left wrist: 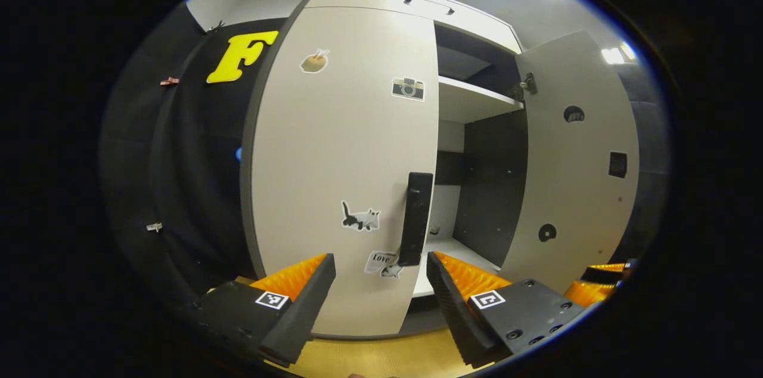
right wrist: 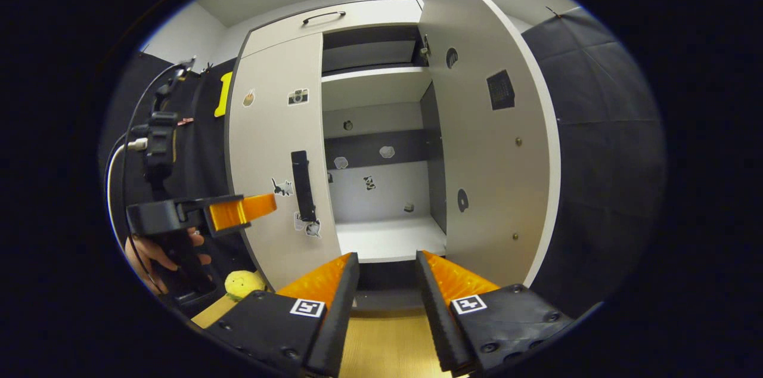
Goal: Open the right door of the double-door shoe cabinet with the right hand, and open the left door with the left hand.
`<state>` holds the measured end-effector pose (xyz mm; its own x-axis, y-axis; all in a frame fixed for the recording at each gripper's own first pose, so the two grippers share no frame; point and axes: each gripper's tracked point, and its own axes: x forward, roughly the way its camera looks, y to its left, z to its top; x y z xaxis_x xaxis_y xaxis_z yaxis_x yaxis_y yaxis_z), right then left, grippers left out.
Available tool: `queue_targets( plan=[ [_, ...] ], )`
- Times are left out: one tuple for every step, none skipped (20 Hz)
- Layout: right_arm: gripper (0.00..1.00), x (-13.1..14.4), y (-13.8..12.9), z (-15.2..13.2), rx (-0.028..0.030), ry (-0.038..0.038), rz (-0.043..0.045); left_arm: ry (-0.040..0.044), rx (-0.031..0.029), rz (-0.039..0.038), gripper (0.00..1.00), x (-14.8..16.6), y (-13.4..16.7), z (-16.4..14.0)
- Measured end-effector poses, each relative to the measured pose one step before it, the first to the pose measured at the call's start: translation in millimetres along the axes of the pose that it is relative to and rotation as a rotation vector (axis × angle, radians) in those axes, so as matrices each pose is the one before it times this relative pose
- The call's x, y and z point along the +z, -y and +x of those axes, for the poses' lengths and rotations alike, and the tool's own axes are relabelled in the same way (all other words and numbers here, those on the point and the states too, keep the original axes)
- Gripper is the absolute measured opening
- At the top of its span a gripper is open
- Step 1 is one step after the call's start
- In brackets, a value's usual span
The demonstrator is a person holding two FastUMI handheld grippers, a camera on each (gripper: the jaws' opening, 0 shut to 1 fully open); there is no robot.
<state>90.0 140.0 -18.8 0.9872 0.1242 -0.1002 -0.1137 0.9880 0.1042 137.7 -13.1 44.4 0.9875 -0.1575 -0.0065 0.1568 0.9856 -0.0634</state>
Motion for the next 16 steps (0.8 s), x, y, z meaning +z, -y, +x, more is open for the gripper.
queue_targets(
  plan=[
    [0.67,-5.81,0.76,3.76,0.01002,-0.01554,-0.00622,0.00113,0.00041,0.006,0.95,3.2,5.63,10.77],
    [0.82,-6.72,2.35,3.23,0.00539,-0.01631,-0.0065,0.0033,0.00568,0.00293,0.95,4.21,4.66,10.64],
    [0.85,-4.87,0.89,4.15,0.00656,-0.00787,-0.00195,0.00141,0.00473,0.00023,0.95,2.62,3.69,10.34],
    [0.98,-3.37,-0.49,-1.43,0.00881,-0.00635,0.00038,-0.00093,0.00523,-0.00059,0.95,2.14,3.5,9.16],
    [0.97,-3.27,0.37,0.26,0.00602,-0.00331,-0.00169,-0.00185,0.01218,0.00027,0.95,1.24,1.59,7.96],
    [0.99,-1.99,-1.25,1.46,0.00998,-0.00428,-0.00189,-0.00186,0.01207,0.00209,0.95,1.44,0.8,8.45],
    [1.0,-2.59,-0.7,0.24,0.01263,-0.00569,-0.00376,-0.00453,0.01849,0.00171,0.95,0.29,-0.24,9.13],
    [1.0,-4.39,-1.95,-0.26,0.01729,-0.01008,-0.00622,-0.00338,0.01627,-0.00129,0.95,0.07,-0.91,6.2],
    [0.99,-7.49,-2.07,-3.8,0.01377,-0.00877,-0.00757,-0.00116,0.00922,-0.00275,0.94,0.14,1.53,5.9],
    [0.99,-4.74,-1.33,-2.09,0.01422,-0.00892,-0.00572,-0.00535,0.00457,-0.00121,0.94,-0.41,1.59,4.04],
    [0.99,-4.17,-0.16,-0.1,0.01263,-0.01041,-0.0054,-0.00235,0.00774,0.00372,0.9,-0.54,1.48,3.98],
    [0.99,-3.25,1.02,-0.5,0.0091,-0.00909,-0.00347,-0.00364,0.01031,0.00739,0.88,-0.8,0.57,3.37],
    [0.99,-2.51,1.68,-0.2,0.00704,-0.00685,-0.001,-0.00334,-0.00071,0.00777,0.85,-0.73,2.55,2.54],
    [0.99,-1.13,2.08,-0.51,0.00569,-0.00477,0.00118,0.00291,0.00673,0.00418,0.83,-0.54,2.47,1.06],
    [0.99,-1.16,2.15,0.1,0.00371,-0.00364,0.00177,0.00307,0.01138,0.00604,0.78,0.83,0.34,0.31],
    [0.99,-0.12,2.19,0.16,0.00435,-0.00364,0.00313,0.0019,0.00929,0.00347,0.76,-0.64,0.69,0.44]
  ],
)
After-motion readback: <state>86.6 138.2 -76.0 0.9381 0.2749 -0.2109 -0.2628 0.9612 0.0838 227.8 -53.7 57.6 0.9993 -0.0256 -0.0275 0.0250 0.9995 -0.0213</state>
